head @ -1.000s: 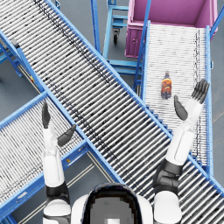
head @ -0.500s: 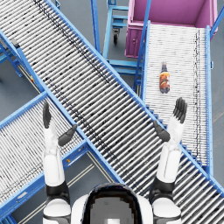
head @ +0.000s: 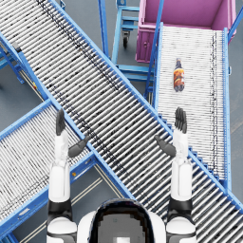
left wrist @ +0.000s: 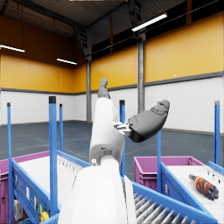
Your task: Pick up the oil and place it on the left assembly line, put the cola on the right, and keep Sprite still
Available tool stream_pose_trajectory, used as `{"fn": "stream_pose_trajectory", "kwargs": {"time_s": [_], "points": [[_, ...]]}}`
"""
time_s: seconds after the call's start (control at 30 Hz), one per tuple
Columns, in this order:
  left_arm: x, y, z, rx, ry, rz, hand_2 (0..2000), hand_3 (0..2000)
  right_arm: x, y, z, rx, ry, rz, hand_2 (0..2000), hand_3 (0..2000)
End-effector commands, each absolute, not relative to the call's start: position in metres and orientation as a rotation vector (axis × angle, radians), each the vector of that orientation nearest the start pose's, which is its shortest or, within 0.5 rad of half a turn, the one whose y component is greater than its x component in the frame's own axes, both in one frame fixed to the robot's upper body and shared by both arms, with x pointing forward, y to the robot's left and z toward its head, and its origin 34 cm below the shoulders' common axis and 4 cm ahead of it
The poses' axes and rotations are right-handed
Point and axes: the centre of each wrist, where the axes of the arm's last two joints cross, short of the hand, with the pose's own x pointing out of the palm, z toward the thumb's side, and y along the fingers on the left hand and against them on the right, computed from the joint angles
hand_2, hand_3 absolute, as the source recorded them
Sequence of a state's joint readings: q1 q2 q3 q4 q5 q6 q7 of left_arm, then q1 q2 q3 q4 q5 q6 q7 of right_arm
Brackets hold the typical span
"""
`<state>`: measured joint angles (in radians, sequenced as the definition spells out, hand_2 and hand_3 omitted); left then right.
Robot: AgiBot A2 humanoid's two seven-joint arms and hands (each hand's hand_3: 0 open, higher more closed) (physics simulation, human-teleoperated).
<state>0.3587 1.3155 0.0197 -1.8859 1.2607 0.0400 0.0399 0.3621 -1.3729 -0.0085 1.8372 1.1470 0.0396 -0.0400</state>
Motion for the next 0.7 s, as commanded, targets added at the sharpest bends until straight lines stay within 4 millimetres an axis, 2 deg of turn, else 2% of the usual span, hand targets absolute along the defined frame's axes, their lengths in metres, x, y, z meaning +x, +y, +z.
{"fn": "stream_pose_trajectory", "kwargs": {"time_s": [0.03,0.4,0.7], "points": [[0.252,0.217,0.275,0.424,-0.519,-1.61,0,0,0.259,-0.217,0.268,-0.301,-0.606,1.693,0,0],[0.255,0.202,0.235,0.12,-0.408,-1.761,0,0,0.256,-0.202,0.234,-0.159,-0.407,1.939,0,0],[0.255,0.201,0.229,0.076,-0.389,-1.776,0,0,0.255,-0.201,0.229,-0.136,-0.378,1.97,0,0]]}}
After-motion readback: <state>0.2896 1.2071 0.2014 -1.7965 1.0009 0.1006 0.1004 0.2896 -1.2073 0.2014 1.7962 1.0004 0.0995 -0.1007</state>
